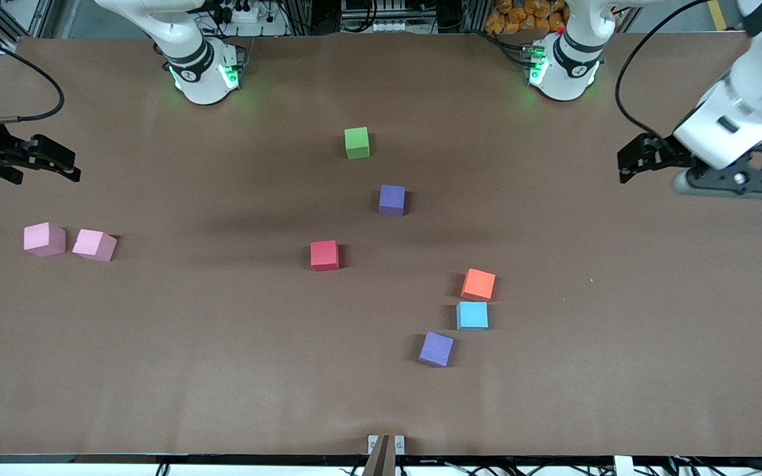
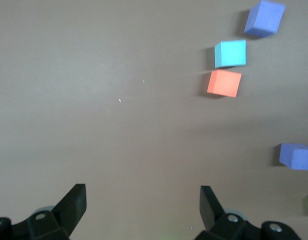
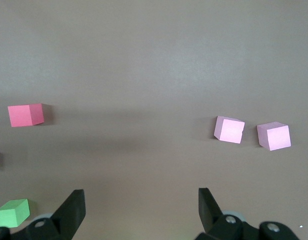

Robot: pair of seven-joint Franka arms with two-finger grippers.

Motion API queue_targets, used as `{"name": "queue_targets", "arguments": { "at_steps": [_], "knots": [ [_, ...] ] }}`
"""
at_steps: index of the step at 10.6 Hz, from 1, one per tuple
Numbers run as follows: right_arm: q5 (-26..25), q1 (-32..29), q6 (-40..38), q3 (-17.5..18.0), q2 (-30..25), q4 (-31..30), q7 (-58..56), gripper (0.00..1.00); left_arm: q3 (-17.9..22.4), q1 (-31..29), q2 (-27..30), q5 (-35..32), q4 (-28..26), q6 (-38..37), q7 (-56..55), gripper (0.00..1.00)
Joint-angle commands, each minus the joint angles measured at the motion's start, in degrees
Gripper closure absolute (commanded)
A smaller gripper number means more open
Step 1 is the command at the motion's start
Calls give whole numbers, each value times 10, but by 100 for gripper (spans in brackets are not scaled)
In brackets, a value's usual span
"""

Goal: Arrange blocks into number 1
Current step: 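Reach the left gripper toward the green block while the right gripper moves out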

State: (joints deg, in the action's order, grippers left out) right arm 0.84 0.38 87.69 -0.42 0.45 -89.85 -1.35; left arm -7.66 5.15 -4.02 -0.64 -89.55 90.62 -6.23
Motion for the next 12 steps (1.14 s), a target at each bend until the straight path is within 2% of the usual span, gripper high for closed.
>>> {"name": "queue_targets", "arguments": {
  "at_steps": [1,2,4,6,7,8,9,12],
  "knots": [
    [7,-6,9,4,-13,-16,-4,0,-23,17,-27,21,-30,8,-9,0],
    [7,-5,10,6,-12,-16,-4,0,-31,17,-26,48,-52,14,-10,0],
    [10,-2,24,15,-8,-22,-1,0,-63,17,-25,57,-97,53,-43,0],
    [20,1,49,30,-5,-44,3,0,-119,19,-27,57,-149,119,-121,0],
    [21,6,64,36,-4,-54,6,0,-161,23,-32,56,-177,156,-187,0],
    [21,10,68,43,0,-59,21,0,-198,41,-46,53,-197,187,-261,0],
    [21,18,68,48,3,-59,44,0,-211,82,-77,49,-198,206,-346,0],
    [21,51,80,58,31,-59,85,0,-211,217,-157,18,-191,296,-531,0]
  ]
}}
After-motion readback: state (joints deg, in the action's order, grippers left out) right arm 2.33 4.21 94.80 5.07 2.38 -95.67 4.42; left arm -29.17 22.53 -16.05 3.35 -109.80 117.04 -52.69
